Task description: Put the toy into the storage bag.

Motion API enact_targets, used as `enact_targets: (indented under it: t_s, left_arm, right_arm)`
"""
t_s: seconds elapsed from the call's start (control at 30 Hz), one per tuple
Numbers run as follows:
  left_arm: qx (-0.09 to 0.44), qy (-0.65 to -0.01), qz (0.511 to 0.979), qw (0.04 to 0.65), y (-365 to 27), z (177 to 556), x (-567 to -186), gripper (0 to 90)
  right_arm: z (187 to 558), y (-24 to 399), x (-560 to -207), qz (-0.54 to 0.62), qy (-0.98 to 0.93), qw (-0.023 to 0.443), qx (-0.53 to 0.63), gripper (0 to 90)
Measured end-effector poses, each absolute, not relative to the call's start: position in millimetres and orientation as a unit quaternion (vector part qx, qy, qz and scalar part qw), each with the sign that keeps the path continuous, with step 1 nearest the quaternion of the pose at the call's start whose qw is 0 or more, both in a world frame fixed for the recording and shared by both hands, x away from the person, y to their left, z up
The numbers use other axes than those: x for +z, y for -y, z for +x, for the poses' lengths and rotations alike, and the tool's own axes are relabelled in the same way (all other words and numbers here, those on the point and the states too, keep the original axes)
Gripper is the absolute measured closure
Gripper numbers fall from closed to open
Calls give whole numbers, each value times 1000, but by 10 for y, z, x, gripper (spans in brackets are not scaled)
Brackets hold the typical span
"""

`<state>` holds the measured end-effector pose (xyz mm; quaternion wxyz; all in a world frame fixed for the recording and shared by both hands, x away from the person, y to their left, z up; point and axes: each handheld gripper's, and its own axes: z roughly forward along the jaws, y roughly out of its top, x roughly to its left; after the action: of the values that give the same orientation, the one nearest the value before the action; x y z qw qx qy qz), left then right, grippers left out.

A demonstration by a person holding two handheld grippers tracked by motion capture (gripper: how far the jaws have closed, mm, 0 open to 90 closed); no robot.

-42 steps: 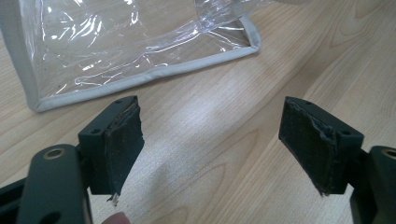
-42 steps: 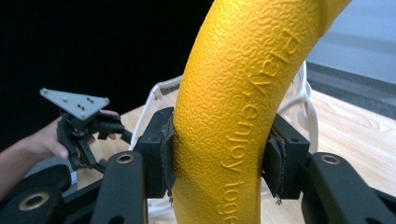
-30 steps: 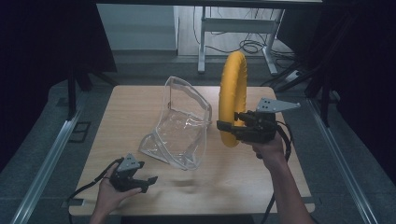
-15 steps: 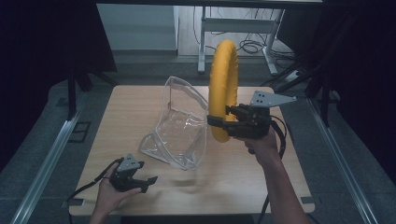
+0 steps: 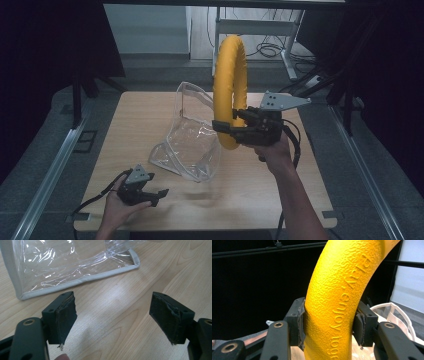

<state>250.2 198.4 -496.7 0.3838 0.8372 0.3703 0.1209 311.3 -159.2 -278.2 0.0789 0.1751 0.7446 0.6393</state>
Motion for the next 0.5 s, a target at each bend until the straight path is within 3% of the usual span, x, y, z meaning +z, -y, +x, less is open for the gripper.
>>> enact_targets:
  t_s: [0.5]
  left_arm:
    - [120,-369,838,384,-1992,2499,-4959,214]
  right_arm:
    - [3088,1263,-2691,141,-746,61,648,503]
